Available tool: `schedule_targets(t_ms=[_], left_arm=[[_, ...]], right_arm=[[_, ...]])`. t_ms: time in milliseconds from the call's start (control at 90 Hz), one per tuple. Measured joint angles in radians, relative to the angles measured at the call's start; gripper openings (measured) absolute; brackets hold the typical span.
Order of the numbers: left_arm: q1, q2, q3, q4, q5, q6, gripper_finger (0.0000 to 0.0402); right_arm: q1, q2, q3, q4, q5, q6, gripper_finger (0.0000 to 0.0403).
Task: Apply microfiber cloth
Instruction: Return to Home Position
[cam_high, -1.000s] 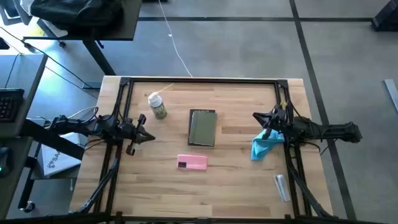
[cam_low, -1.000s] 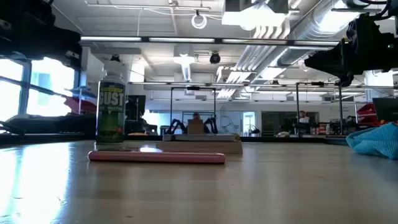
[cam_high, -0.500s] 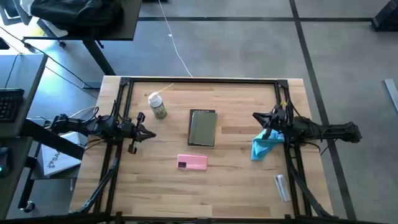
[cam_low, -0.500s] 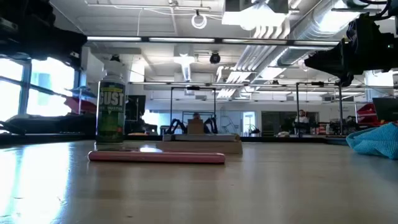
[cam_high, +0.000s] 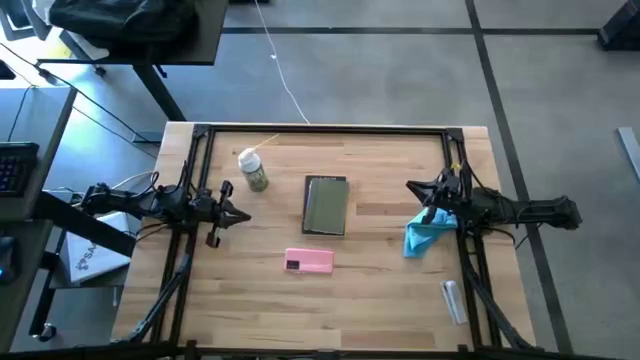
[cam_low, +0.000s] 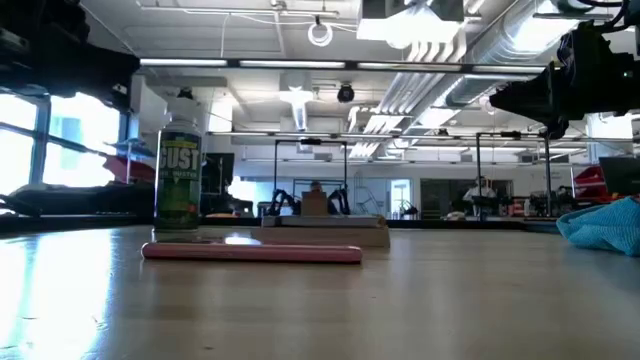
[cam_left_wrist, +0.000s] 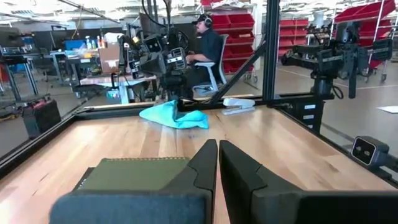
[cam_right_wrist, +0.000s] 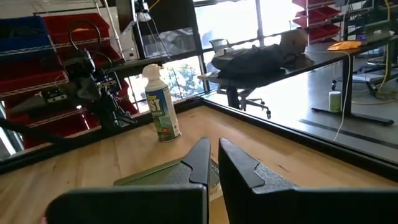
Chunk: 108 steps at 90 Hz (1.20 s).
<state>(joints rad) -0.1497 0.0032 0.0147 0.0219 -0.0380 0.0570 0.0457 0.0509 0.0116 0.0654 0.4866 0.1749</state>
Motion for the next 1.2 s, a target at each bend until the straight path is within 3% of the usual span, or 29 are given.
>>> schedule_targets(t_ms=[567,689,911,1200], left_arm=[[0.0,0.0,-0.001,-0.001,0.0,0.0,0.0],[0.0,0.0,-0.001,-0.002,0.0,0.0,0.0],[0.0,0.0,-0.001,-0.002,0.0,0.0,0.0],[0.0,0.0,-0.001,-0.003,0.0,0.0,0.0]], right_arm=[[0.0,0.0,0.0,0.0,-0.006,0.0,0.0],[0.0,0.0,0.0,-0.004,-0.093,0.0,0.0],[0.0,0.002,0.0,-0.042,-0.406,0.0,0.0],[0.0,0.002,0.0,-0.049,-0.437,0.0,0.0]])
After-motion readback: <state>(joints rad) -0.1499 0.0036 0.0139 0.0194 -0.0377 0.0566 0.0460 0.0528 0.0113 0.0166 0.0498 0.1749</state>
